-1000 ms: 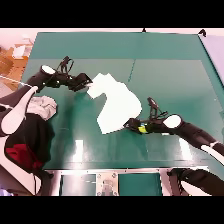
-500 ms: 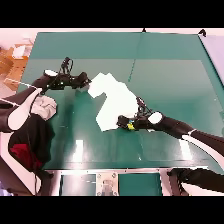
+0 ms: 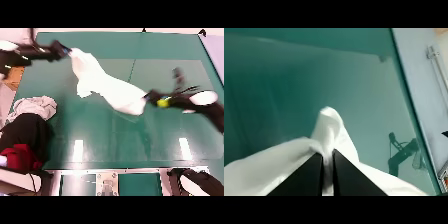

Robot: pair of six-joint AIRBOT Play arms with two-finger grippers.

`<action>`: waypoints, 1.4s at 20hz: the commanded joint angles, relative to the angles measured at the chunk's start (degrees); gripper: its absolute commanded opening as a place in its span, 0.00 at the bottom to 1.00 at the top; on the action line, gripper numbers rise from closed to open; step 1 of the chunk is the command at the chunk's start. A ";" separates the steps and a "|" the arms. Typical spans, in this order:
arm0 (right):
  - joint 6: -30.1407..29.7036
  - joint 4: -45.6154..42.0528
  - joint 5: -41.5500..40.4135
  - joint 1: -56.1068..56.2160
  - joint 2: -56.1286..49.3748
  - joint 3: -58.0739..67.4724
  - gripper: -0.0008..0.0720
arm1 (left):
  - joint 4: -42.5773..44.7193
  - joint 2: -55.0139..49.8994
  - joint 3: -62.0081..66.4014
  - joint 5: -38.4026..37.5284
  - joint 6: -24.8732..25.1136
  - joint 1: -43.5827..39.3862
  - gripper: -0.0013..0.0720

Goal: Fold the shirts.

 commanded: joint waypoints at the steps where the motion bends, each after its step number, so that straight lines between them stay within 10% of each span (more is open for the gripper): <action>1: -2.40 0.15 10.40 -16.04 13.64 11.43 0.03 | -0.07 12.37 1.36 -4.96 -0.22 3.65 0.05; 8: -5.38 -2.03 13.55 -27.76 21.64 32.96 0.03 | 6.51 35.04 1.36 -5.66 1.88 3.65 0.05; 14: -5.40 -1.81 16.44 -27.61 21.97 25.57 0.03 | 15.78 37.77 -4.72 -12.85 -1.95 3.65 0.05; 24: -16.98 10.69 -7.72 -7.19 5.55 -20.09 0.03 | 11.76 16.81 -33.88 31.08 10.73 -9.64 0.05; 27: -17.38 10.69 -9.33 -3.87 -3.52 -18.78 0.03 | 8.46 7.23 -27.82 29.92 10.19 -10.01 0.05; 28: -17.38 10.67 -9.22 -3.87 -5.31 -18.18 0.03 | 8.44 6.32 -25.86 27.47 9.94 -9.66 0.25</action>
